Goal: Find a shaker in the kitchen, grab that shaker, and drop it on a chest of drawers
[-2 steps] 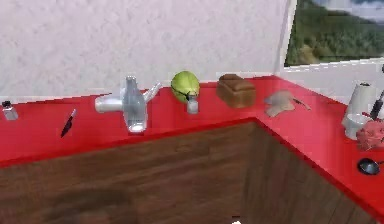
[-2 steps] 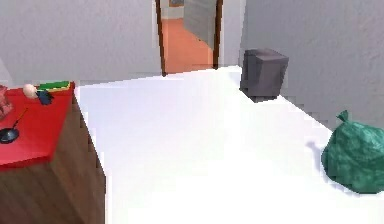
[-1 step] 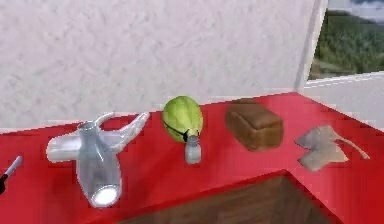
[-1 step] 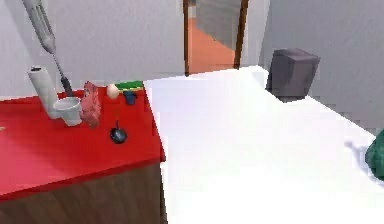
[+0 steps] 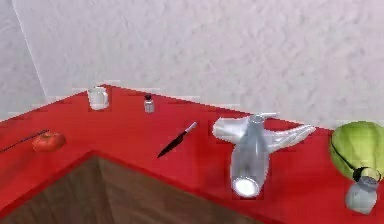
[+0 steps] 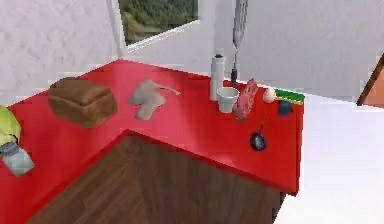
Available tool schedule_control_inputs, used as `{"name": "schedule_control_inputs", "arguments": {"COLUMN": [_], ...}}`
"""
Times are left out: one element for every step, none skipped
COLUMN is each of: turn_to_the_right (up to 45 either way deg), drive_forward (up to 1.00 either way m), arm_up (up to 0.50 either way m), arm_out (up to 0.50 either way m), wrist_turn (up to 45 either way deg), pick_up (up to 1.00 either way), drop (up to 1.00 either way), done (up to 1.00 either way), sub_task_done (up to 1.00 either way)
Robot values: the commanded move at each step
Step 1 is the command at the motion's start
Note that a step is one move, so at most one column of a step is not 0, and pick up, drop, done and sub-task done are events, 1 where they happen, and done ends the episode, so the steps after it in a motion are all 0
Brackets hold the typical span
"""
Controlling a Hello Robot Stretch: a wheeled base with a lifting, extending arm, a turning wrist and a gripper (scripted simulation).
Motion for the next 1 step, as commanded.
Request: {"name": "schedule_control_inputs", "arguments": {"turn_to_the_right": [-39.0], "drive_forward": [0.00], "arm_up": [0.00], "arm_out": [0.00], "wrist_turn": [0.0], "pick_up": [0.00], "drop": [0.00], "done": [0.00], "sub_task_done": [0.00]}}
